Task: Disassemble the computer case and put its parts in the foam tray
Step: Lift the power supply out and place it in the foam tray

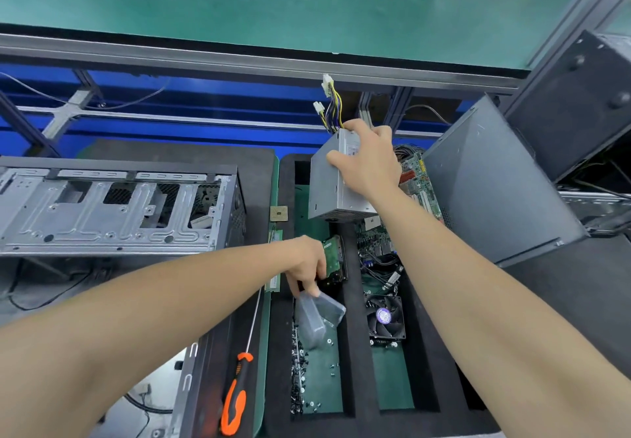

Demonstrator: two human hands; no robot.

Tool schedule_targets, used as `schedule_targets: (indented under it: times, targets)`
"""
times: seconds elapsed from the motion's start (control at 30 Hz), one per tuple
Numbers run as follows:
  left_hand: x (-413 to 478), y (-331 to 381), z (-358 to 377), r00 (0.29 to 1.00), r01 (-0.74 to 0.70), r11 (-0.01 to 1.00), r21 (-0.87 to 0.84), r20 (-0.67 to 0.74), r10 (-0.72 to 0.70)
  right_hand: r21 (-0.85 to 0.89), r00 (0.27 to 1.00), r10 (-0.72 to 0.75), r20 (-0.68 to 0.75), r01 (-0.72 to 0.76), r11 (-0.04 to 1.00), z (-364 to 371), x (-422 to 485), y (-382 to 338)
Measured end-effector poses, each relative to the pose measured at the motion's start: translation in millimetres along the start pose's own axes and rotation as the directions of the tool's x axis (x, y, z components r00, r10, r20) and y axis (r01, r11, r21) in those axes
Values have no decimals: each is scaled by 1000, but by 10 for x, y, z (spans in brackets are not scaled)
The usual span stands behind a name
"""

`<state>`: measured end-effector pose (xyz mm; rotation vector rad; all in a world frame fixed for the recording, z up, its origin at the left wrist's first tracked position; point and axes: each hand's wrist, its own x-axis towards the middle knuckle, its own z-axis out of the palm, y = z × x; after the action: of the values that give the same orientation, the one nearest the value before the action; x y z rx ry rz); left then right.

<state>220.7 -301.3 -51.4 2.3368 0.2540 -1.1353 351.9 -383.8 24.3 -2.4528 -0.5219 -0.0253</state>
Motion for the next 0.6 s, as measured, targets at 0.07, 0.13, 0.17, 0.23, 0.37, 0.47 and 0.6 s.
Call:
schedule_targets:
  times: [0.07, 0.13, 0.17, 0.23, 0.37, 0.47, 0.6]
  targets:
    - [-14, -35, -134, 990, 41, 994, -100, -133, -54, 8, 1000, 6, 6, -6, 1000, 52, 42, -7]
    - [-41, -77, -317, 943, 56, 976, -212, -309, -121, 13, 1000, 8, 27, -8, 1000, 107, 81, -21]
    - [-81, -103, -415, 925, 59, 979, -193, -358, -126, 15, 999, 8, 41, -8, 1000, 135, 96, -27]
    - [-69, -209, -563, 877, 46, 952, -302, -445, -184, 14, 998, 9, 66, -10, 1000, 199, 128, -39]
    - [-7, -389, -819, 791, -89, 887, -452, -573, -213, -14, 993, 39, 107, -38, 999, 372, 159, -45]
    - [52, -371, -876, 819, -294, 737, -609, -558, -134, -44, 990, 60, 124, -55, 998, 487, 200, -12]
    - [138, -371, -923, 851, -389, 568, -726, -518, -80, -96, 984, 98, 146, -85, 992, 549, 344, 44]
